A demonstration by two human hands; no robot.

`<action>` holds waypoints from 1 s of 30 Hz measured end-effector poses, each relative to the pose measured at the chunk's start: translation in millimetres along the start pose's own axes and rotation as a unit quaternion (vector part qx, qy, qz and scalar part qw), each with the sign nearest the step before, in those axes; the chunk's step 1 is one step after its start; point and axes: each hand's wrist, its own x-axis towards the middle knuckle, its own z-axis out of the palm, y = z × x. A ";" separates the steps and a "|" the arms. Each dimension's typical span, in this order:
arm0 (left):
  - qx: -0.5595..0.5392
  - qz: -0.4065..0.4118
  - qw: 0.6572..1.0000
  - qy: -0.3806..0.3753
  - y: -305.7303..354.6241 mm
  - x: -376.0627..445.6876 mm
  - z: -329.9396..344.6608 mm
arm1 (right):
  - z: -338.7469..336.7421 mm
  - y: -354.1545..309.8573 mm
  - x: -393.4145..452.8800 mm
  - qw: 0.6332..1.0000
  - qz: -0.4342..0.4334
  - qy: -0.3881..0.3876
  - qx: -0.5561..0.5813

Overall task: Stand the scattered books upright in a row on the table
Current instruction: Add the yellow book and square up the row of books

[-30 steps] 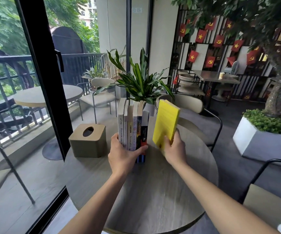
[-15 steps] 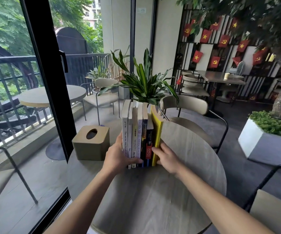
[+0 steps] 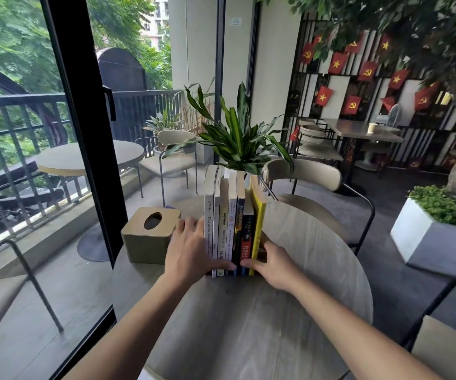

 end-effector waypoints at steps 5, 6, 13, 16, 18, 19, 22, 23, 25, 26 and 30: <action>0.088 -0.009 0.996 -0.027 -2.5 2.9 -24.8 | 0.4 -0.4 0.8 1.000 -0.002 -0.003 0.004; 0.086 -0.017 0.994 -0.061 -4.2 5.7 -27.6 | 0.5 0.2 1.1 1.000 -0.003 -0.003 0.006; 0.044 -0.044 0.988 -0.139 -15.0 12.8 -28.3 | 0.4 -1.9 -0.8 1.000 0.002 -0.003 0.013; 0.002 -0.011 0.995 -0.098 -10.0 9.9 -25.3 | 0.8 -2.7 -0.9 1.000 0.005 -0.004 0.005; -0.043 0.022 0.996 -0.078 -4.1 8.3 -25.8 | 0.3 -3.6 -0.9 1.000 0.007 -0.007 0.004; -0.064 0.035 0.995 -0.067 -2.0 7.8 -26.4 | -0.2 -4.1 -1.1 1.000 0.010 -0.008 0.002; -0.127 0.048 0.990 -0.044 -0.5 7.2 -26.4 | -2.0 -4.4 -2.5 1.000 0.015 -0.013 0.004; -0.137 0.047 0.988 -0.044 -0.9 6.9 -26.4 | -2.9 -4.8 -3.2 1.000 0.013 -0.016 0.006; -0.137 0.048 0.988 -0.049 -2.7 7.3 -25.8 | -4.7 -5.9 -3.8 1.000 0.009 -0.024 0.007; -0.134 0.049 0.988 -0.051 -3.2 7.5 -25.9 | -5.7 -7.0 -4.0 1.000 0.008 -0.029 0.008; -0.124 0.038 0.990 -0.053 -5.3 9.9 -23.1 | -6.8 -8.6 -3.8 0.999 0.007 -0.031 0.005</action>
